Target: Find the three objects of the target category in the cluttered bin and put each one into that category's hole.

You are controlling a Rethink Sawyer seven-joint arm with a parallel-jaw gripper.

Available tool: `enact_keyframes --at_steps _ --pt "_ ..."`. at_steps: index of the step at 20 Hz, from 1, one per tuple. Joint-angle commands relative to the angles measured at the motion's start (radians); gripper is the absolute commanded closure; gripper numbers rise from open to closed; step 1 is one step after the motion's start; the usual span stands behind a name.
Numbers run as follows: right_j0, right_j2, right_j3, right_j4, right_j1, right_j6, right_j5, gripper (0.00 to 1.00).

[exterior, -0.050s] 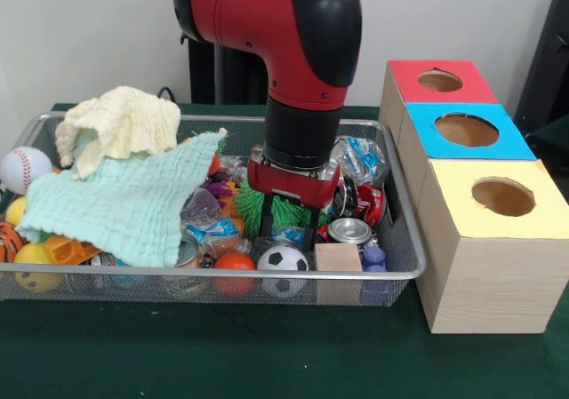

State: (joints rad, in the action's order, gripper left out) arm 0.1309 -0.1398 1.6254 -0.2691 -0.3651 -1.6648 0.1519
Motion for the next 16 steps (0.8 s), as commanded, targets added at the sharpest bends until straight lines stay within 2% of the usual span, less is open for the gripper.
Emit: enact_keyframes --at_steps 1,2,6,8,11,16 --pt "0.034 0.063 -0.100 -0.006 0.080 -0.146 -0.009 0.00" --pt "0.046 0.077 -0.095 0.012 0.075 -0.135 -0.039 1.00" --pt "0.052 0.088 -0.076 0.004 0.068 -0.157 -0.067 1.00" --pt "0.015 0.045 -0.086 0.006 0.059 -0.147 -0.025 1.00" --pt "0.001 0.035 -0.069 -0.007 0.034 -0.157 0.025 1.00" --pt "-0.010 0.027 -0.054 -0.011 0.014 -0.166 0.029 1.00"
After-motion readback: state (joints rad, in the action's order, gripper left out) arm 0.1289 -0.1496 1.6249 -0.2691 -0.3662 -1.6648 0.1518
